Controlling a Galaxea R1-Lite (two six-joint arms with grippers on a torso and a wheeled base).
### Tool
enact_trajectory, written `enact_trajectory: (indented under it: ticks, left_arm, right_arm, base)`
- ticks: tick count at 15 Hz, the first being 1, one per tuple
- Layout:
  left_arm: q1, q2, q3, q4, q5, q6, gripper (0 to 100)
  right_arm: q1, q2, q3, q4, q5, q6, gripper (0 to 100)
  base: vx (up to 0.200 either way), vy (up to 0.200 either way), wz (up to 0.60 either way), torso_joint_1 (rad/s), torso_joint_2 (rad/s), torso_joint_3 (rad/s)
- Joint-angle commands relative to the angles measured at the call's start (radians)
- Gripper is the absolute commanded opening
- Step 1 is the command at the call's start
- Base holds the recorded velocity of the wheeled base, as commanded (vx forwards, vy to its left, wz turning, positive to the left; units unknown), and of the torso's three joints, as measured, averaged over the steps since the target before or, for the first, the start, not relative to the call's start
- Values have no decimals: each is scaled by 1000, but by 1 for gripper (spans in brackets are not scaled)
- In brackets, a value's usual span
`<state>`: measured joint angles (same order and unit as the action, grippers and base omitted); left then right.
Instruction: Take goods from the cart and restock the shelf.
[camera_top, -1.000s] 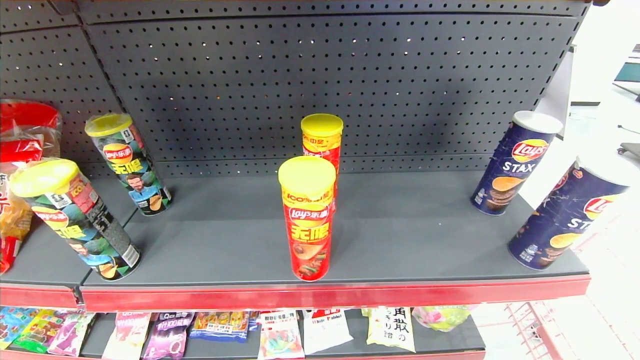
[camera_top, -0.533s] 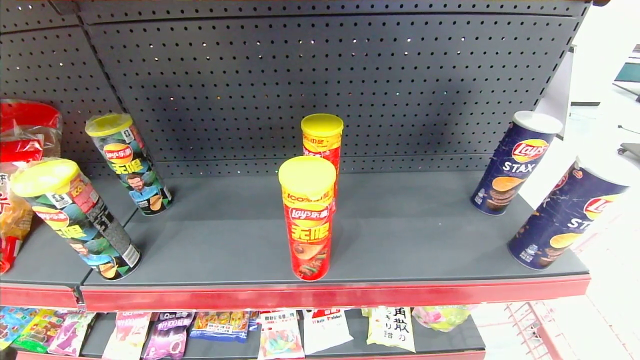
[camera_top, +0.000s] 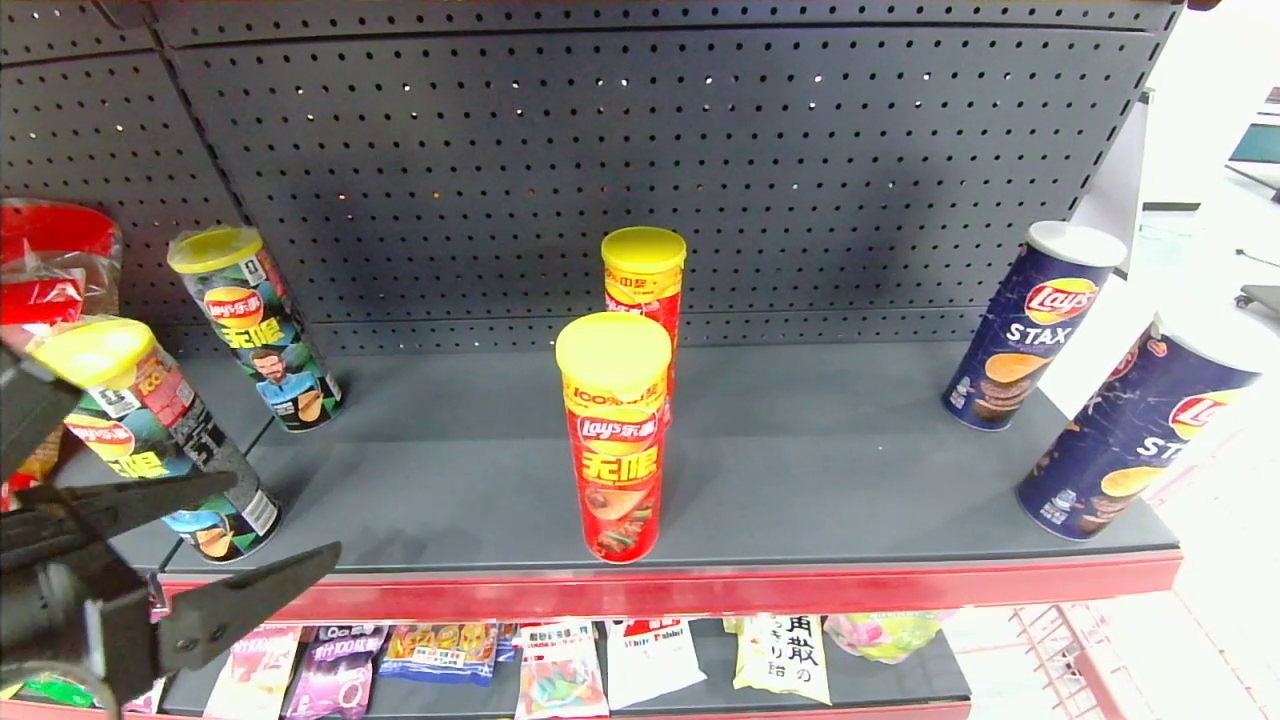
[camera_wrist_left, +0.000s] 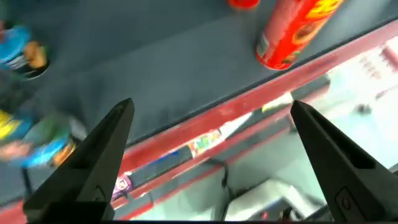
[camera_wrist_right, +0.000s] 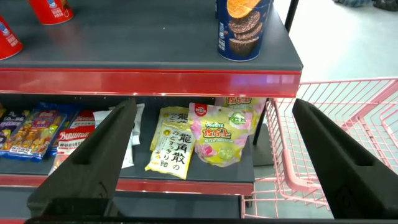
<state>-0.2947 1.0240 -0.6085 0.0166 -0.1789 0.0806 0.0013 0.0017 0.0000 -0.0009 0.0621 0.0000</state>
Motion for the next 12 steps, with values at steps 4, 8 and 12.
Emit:
enact_trajectory:
  ticks: [4, 8, 12]
  left_arm:
    - [-34, 475, -228, -44, 19, 48, 100]
    - [-61, 608, -252, -83, 15, 53, 100]
    - [-92, 663, -274, -81, -45, 102, 100]
  right_arm:
    - [0, 0, 0, -1, 1, 0, 100]
    - [0, 0, 0, -1, 1, 0, 100]
    - [0, 0, 0, 1, 1, 0, 100]
  base:
    - [0, 0, 0, 0, 0, 0]
    - [0, 0, 0, 0, 0, 0]
    - [0, 0, 0, 0, 0, 0]
